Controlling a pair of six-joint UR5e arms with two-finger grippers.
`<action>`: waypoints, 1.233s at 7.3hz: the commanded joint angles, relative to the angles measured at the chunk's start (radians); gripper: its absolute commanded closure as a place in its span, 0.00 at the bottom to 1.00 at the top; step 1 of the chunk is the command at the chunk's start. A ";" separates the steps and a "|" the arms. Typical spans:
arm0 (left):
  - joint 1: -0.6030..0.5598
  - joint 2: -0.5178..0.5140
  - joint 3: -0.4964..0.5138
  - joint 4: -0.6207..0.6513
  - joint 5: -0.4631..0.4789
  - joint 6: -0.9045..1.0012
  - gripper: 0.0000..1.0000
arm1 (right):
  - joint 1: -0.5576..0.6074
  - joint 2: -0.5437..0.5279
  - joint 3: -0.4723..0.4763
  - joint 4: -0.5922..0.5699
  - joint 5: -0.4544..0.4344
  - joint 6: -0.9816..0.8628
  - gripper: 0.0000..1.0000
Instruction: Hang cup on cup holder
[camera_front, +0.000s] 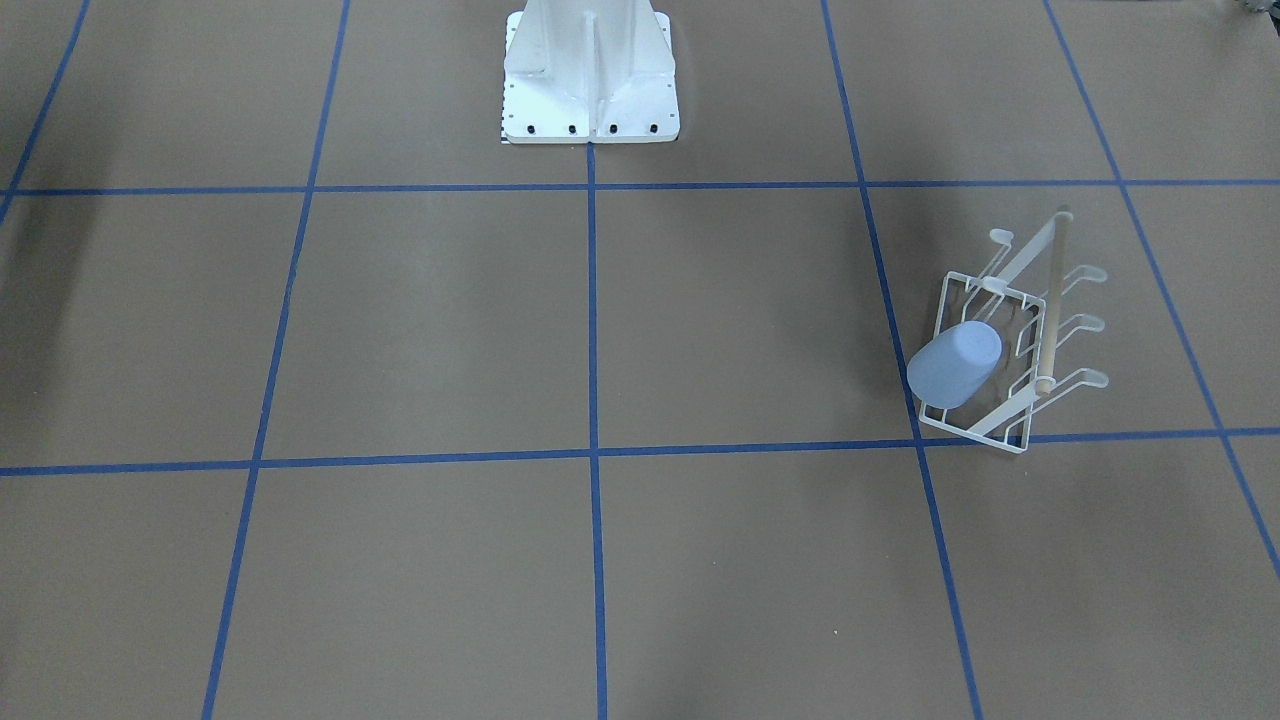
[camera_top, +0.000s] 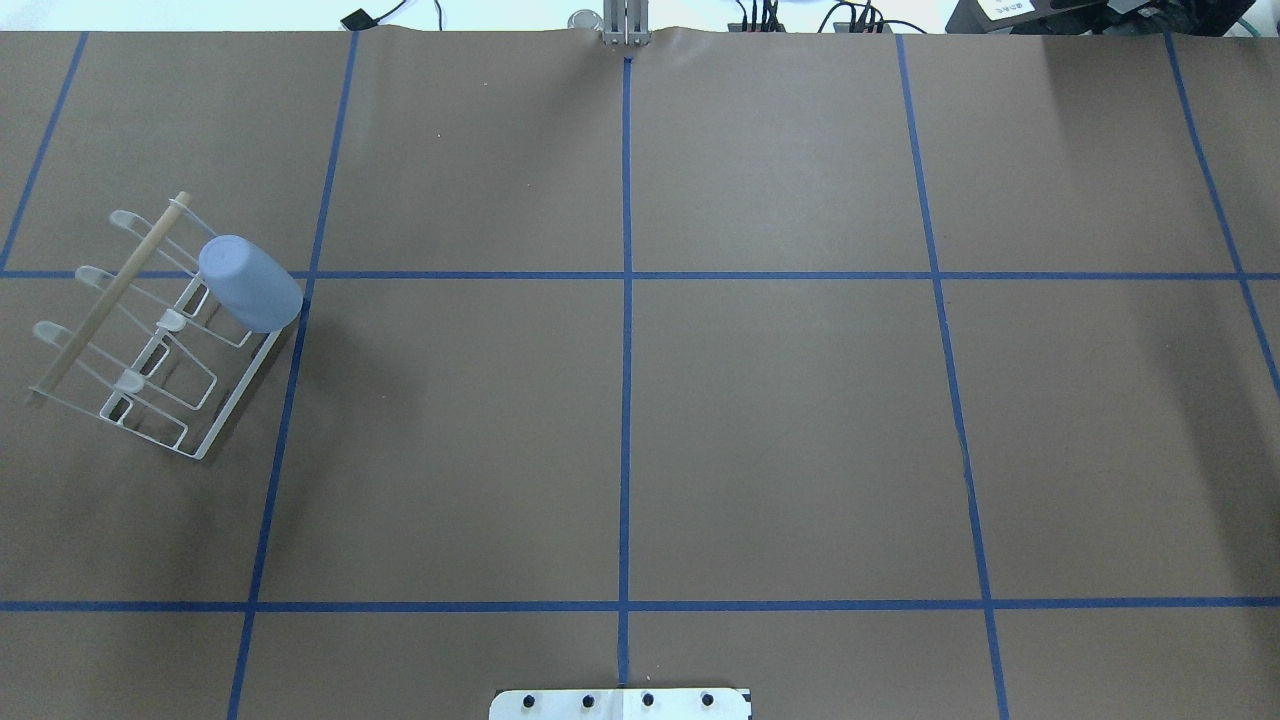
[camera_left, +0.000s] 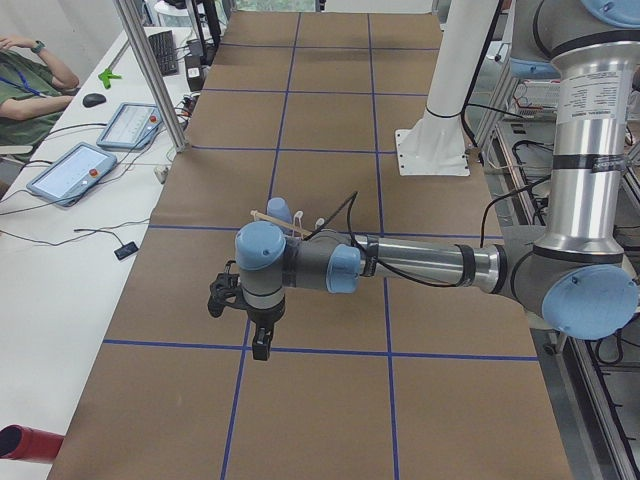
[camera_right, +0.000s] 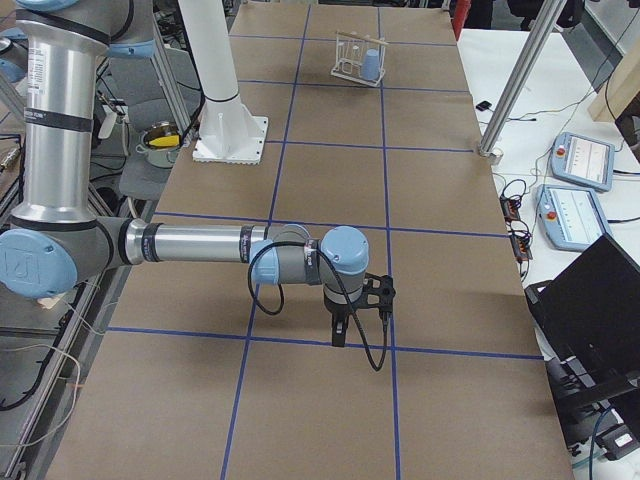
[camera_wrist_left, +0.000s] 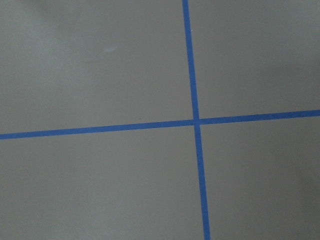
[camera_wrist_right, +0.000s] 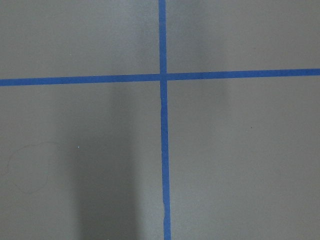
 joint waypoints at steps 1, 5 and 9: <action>-0.003 0.027 0.011 -0.003 -0.038 0.006 0.01 | 0.033 0.004 0.013 -0.065 -0.001 0.000 0.00; -0.003 0.027 0.008 -0.003 -0.044 0.004 0.01 | 0.035 0.002 0.060 -0.115 0.001 0.002 0.00; -0.002 0.027 0.008 -0.001 -0.044 0.004 0.01 | 0.033 0.002 0.060 -0.113 0.001 0.000 0.00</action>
